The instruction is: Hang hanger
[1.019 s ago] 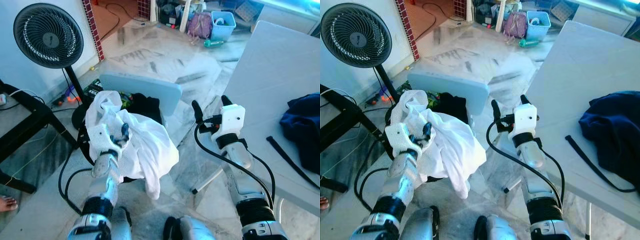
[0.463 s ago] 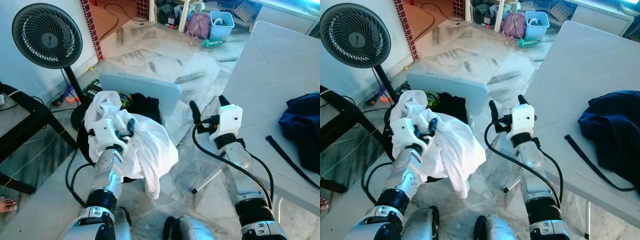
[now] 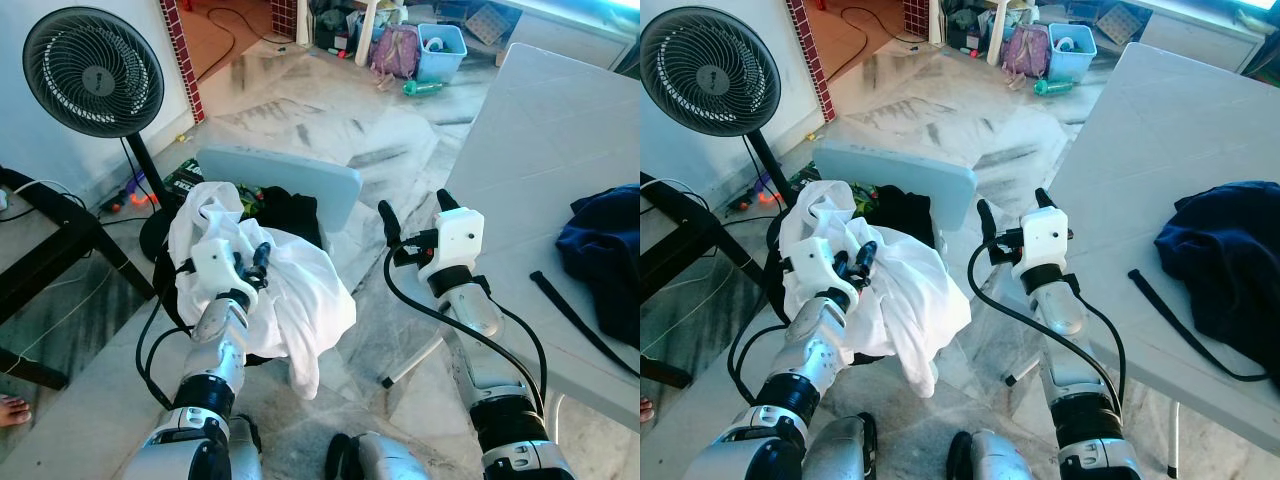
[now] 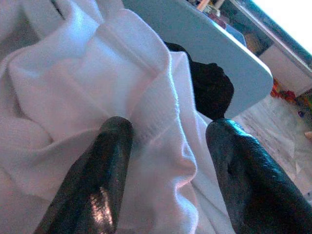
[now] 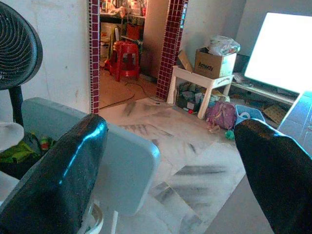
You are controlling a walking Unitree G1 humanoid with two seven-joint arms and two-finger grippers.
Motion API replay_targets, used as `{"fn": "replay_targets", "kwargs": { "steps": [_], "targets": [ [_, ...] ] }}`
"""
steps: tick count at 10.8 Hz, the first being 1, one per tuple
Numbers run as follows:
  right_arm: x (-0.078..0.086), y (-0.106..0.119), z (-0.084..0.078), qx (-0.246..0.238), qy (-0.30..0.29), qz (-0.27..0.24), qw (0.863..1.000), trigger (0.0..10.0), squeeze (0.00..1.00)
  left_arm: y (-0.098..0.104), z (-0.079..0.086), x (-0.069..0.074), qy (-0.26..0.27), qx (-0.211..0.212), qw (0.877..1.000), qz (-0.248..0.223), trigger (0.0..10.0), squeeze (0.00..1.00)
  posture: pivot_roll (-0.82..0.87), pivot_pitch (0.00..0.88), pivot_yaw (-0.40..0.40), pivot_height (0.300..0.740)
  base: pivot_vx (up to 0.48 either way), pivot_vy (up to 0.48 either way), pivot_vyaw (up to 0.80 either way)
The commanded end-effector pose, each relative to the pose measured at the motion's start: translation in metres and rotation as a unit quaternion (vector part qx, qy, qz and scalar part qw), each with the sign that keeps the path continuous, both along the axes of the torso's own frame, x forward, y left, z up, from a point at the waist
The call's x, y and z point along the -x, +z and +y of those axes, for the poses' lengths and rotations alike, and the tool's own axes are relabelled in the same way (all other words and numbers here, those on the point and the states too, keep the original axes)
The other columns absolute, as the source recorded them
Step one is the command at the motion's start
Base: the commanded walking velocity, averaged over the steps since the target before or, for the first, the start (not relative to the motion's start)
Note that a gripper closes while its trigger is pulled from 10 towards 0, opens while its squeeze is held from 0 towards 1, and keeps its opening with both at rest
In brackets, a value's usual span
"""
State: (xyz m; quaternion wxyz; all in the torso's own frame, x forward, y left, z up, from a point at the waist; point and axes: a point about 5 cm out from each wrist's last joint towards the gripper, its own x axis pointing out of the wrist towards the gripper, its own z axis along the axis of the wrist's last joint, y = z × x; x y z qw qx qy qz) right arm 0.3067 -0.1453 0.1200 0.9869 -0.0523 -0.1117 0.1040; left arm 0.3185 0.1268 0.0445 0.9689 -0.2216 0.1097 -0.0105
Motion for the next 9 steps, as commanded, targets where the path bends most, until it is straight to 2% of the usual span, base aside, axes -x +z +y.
{"fn": "replay_targets", "kwargs": {
  "steps": [1,4,6,9],
  "targets": [
    [0.0,-0.002,0.0,0.006,0.004,0.005,1.0,10.0,0.0,-0.003,0.0,0.0,0.003,0.01,1.0,0.013,0.0,0.0,0.0,0.122,-0.074,0.74,0.0,0.0,0.0],
    [0.0,-0.004,0.001,0.008,0.009,0.009,1.0,10.0,0.0,-0.005,0.002,0.0,0.013,0.038,0.999,0.026,0.0,0.0,0.0,0.122,-0.074,0.74,0.0,0.0,0.0],
    [0.001,-0.006,0.001,0.008,0.01,0.013,1.0,10.0,0.0,-0.007,0.004,-0.001,0.01,0.043,0.998,0.038,0.0,0.0,0.0,0.123,-0.075,0.74,0.0,0.0,0.0],
    [0.002,-0.007,0.0,0.01,0.011,0.015,1.0,10.0,0.0,-0.012,0.012,0.0,0.031,0.049,0.997,0.05,0.0,0.0,0.0,0.123,-0.077,0.74,0.0,0.0,0.0]
  ]
}}
